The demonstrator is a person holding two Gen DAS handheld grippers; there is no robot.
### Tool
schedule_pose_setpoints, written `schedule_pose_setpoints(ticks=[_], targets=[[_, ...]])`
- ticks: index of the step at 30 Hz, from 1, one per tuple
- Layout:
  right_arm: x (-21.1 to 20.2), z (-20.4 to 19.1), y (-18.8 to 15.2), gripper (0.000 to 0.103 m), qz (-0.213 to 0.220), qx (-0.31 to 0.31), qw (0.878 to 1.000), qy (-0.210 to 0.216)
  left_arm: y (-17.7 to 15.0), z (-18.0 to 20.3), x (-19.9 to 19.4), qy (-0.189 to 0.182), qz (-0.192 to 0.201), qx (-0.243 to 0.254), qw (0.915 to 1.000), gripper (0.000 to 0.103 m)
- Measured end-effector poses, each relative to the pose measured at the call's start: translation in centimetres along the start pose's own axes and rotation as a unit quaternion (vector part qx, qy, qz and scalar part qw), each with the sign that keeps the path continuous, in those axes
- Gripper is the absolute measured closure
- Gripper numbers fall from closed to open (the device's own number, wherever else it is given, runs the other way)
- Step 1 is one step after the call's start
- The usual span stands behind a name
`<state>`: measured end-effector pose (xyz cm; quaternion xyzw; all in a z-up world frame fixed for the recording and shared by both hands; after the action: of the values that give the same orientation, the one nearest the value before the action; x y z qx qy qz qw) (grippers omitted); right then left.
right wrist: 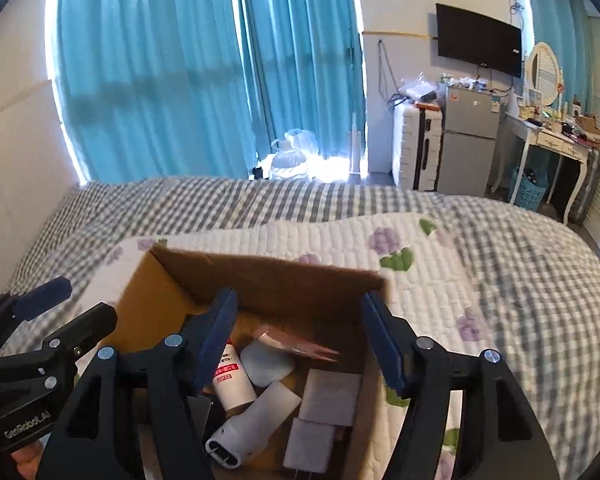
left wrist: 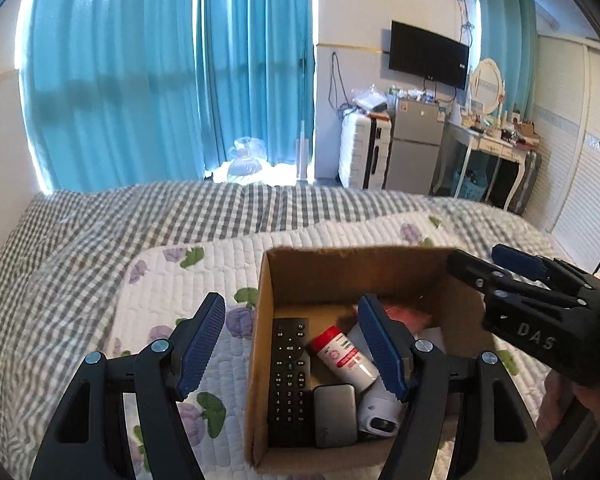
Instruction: Organize rigid objects
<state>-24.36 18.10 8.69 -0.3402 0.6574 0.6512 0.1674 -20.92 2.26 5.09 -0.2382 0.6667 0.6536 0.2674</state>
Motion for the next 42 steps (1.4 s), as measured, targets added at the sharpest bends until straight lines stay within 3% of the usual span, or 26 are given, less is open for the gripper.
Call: schedule_pose_setpoints(ticks=[12,18,21,24,26,29,33,38,42], targets=[[-20.1,-1.6,1.9,0.039,0.087,-0.034,0.993,-0.075,2.3,1.2,-16.9,-0.009,0.113,0.008,0.9935,0.031],[-29.3,-3.0,-1.3,0.038,0.126,-0.028,0.99,-0.053,-0.4,0.3,-24.1,0.004,0.18,0.024,0.9833,0.028],[-31.7,-3.9,-3.2,0.029,0.146,-0.027,0.988,-0.049,-2.0,0.0,-25.5,0.013,0.2,0.038,0.979,0.023],[-32.2,-4.8,-4.8,0.026,0.162,-0.035,0.985,-0.049,-3.7,-0.2,-26.2,0.013,0.217,0.041,0.9753,0.013],[-31.6,-5.4,-5.8,0.024,0.165,-0.041,0.984,-0.047,-4.7,-0.4,-25.9,0.01,0.226,0.036,0.9735,0.013],[-30.0,-5.9,-7.0,0.014,0.163,-0.047,0.984,-0.049,-5.7,-0.7,-24.7,0.005,0.223,0.023,0.9745,0.0],[-26.7,-5.8,-7.9,0.0,0.17,-0.047,0.982,-0.065,-7.5,-1.0,-21.8,-0.004,0.228,0.002,0.9737,0.0],[-22.4,-3.9,-10.6,0.0,0.207,-0.029,0.974,-0.084,-10.0,-0.3,-17.1,0.0,0.202,0.002,0.9795,0.0],[-19.5,-2.6,-13.0,0.0,0.208,-0.014,0.974,-0.091,-12.9,-0.2,-14.3,0.026,0.197,0.01,0.9799,0.0]])
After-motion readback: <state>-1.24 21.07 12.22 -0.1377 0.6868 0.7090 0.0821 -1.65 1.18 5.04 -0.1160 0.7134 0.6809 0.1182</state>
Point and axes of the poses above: each gripper's, at about its wrist camera, not at the fingertips, and x roughly the way its jaws point, z to its right, y to its top, the point moved 1 cm from there along x, roughly the way its jaws point, and after that the axes turned 5 degrees about -z, right-handed, at the moved point
